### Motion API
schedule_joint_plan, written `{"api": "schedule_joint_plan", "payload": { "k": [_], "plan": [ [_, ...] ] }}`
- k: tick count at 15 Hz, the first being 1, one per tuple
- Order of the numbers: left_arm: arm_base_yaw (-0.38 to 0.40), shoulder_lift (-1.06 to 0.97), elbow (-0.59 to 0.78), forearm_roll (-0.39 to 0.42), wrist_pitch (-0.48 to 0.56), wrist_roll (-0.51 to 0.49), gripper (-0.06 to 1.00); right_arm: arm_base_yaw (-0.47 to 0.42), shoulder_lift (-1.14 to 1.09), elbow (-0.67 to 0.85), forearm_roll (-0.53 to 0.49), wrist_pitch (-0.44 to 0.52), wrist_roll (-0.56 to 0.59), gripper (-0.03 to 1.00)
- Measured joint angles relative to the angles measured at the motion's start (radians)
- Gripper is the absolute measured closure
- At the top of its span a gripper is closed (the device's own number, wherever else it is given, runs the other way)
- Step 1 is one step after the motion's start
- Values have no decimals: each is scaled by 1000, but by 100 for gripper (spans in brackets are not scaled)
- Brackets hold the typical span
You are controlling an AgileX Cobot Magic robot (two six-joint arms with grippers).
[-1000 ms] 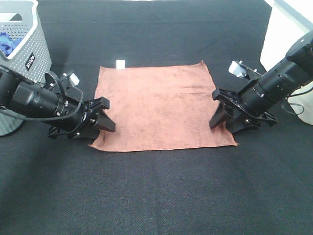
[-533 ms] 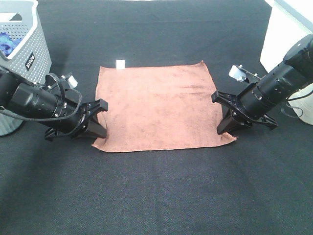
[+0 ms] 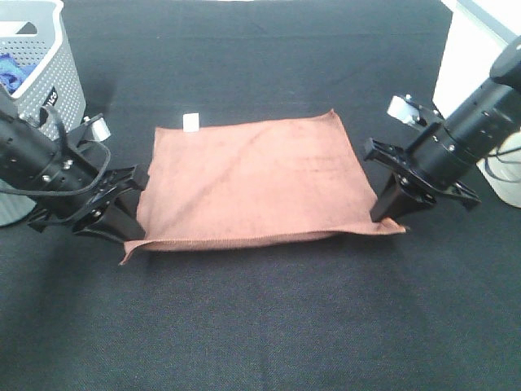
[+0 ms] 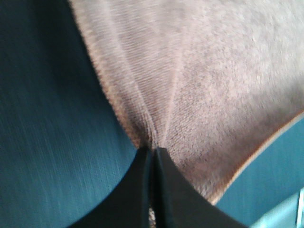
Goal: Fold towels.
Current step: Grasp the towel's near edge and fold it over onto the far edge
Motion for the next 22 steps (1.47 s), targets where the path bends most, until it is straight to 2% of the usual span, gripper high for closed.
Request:
{"api": "schedule_joint_plan", "payload": {
  "k": [3, 6, 9, 10, 13, 15, 17, 20, 22],
  "plan": [
    [0, -67, 62, 40, 25, -33, 94, 5, -55, 134, 12, -4, 2, 97],
    [0, -122, 174, 44, -27, -37, 94, 9, -119, 271, 38, -66, -13, 97],
    [0, -148, 185, -19, -134, -8, 94, 9, -131, 258, 78, -110, -64, 97],
    [0, -148, 185, -19, -134, -8, 94, 9, -131, 258, 78, -110, -64, 97],
    [0, -148, 140, -157, -224, 129, 94, 9, -133, 160, 149, -153, -182, 97],
    [0, -148, 97, -241, -325, 215, 94, 9, -118, 46, 158, -198, -214, 97],
    [0, -137, 49, -263, -399, 264, 94, 9, -48, -88, 158, -195, -216, 97],
    [0, -48, -73, -265, -406, 289, 94, 9, 92, -271, 157, -164, -216, 97],
    [0, 43, -175, -246, -447, 290, 94, 9, 199, -410, 157, -160, -215, 97]
  ]
}}
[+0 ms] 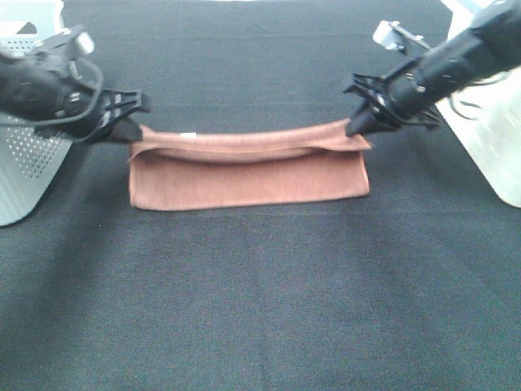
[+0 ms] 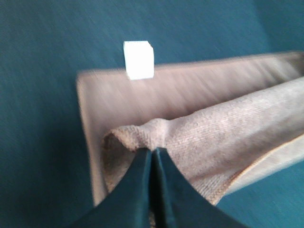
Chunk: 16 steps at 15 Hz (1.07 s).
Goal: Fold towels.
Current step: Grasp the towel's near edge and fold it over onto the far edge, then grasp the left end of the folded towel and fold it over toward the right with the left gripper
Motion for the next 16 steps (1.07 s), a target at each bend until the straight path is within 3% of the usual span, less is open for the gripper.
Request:
{"api": "schedule_joint_plan", "payload": {
  "k": [5, 7, 9, 11, 13, 15, 16],
  "plan": [
    [0, 117, -116, 29, -8, 0, 93, 0, 114, -112, -11, -1, 0, 96],
    [0, 165, -159, 29, 18, 0, 69, 0, 135, -114, -23, -5, 0, 77],
    [0, 175, -173, 28, 25, 0, 39, 0, 135, -117, -26, -7, 14, 46],
    [0, 175, -178, 54, 28, -3, 24, 0, 136, -117, -92, 27, 95, 20],
    [1, 173, -179, 117, 38, -82, 23, 0, 130, -117, -204, 98, 227, 17],
    [1, 173, -179, 247, 76, -261, 23, 0, 122, -117, -292, 167, 322, 16],
    [1, 175, -179, 362, 97, -400, 23, 0, 120, -121, -324, 198, 345, 16]
  ]
}}
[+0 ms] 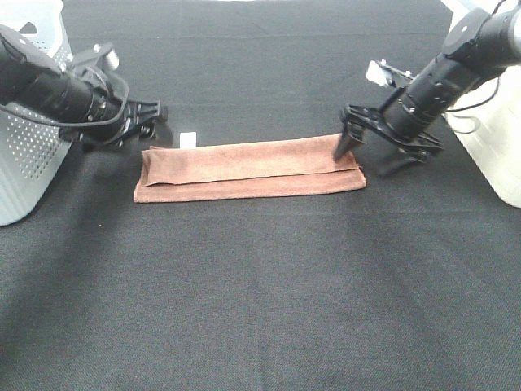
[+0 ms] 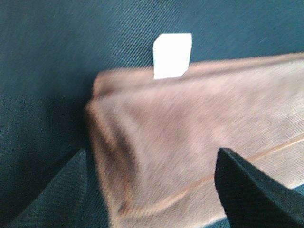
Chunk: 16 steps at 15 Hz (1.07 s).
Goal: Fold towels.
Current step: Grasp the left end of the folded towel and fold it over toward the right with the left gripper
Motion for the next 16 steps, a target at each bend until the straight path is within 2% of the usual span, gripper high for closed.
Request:
{"api": "schedule_joint_plan", "payload": {
  "k": [1, 2, 4, 7, 9, 10, 13, 14, 16],
  "plan": [
    [0, 3, 0, 68, 4, -78, 23, 0, 0, -2, -8, 8, 2, 16],
    [0, 3, 0, 68, 4, -78, 23, 0, 0, -2, -8, 8, 2, 16],
    [0, 17, -1, 142, 9, -178, 23, 0, 0, -2, -8, 11, 4, 16],
    [0, 82, -55, 139, 86, -202, 23, 0, 0, -2, -10, 11, 5, 16],
    [1, 137, -151, 83, 169, -203, 28, 0, 0, -2, -11, 12, 11, 16],
    [1, 159, -181, 70, 197, -212, 40, 0, 0, -2, -12, 12, 15, 16],
    [1, 189, -220, 85, 252, -263, 87, 0, 0, -2, -13, 12, 17, 16],
    [1, 189, -229, 97, 263, -267, 91, 0, 0, -2, -13, 12, 17, 16],
    [1, 187, -245, 133, 284, -279, 91, 0, 0, -2, -13, 12, 17, 16]
  ]
}}
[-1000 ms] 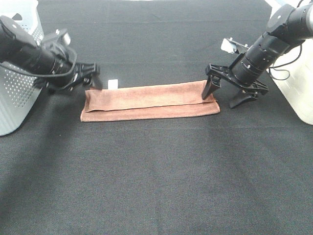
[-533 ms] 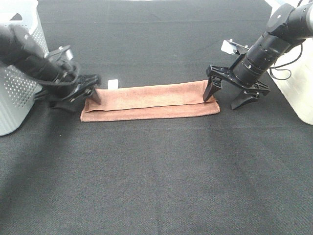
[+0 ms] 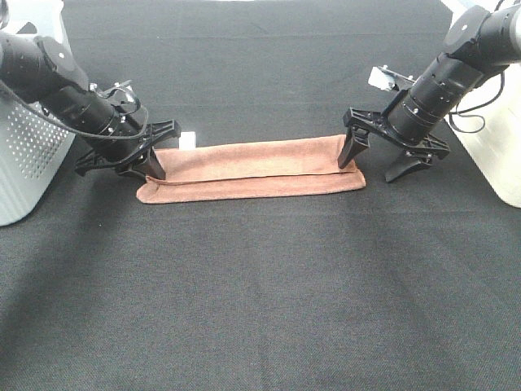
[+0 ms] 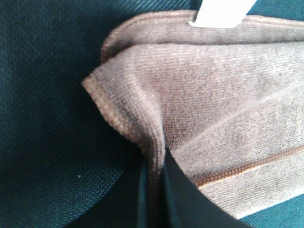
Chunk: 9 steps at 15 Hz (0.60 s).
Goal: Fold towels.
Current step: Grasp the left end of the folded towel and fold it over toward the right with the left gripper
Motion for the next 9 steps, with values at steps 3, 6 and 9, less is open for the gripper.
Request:
{"api": "schedule_joint_plan", "payload": {
  "k": [3, 6, 9],
  "plan": [
    [0, -46, -56, 139, 71, -68, 91, 0, 0, 0, 0, 0, 0, 16],
    [0, -83, -197, 400, 258, -226, 91, 0, 0, 0, 0, 0, 0, 16],
    [-2, -83, -343, 435, 388, -276, 91, 0, 0, 0, 0, 0, 0, 16]
  ]
}}
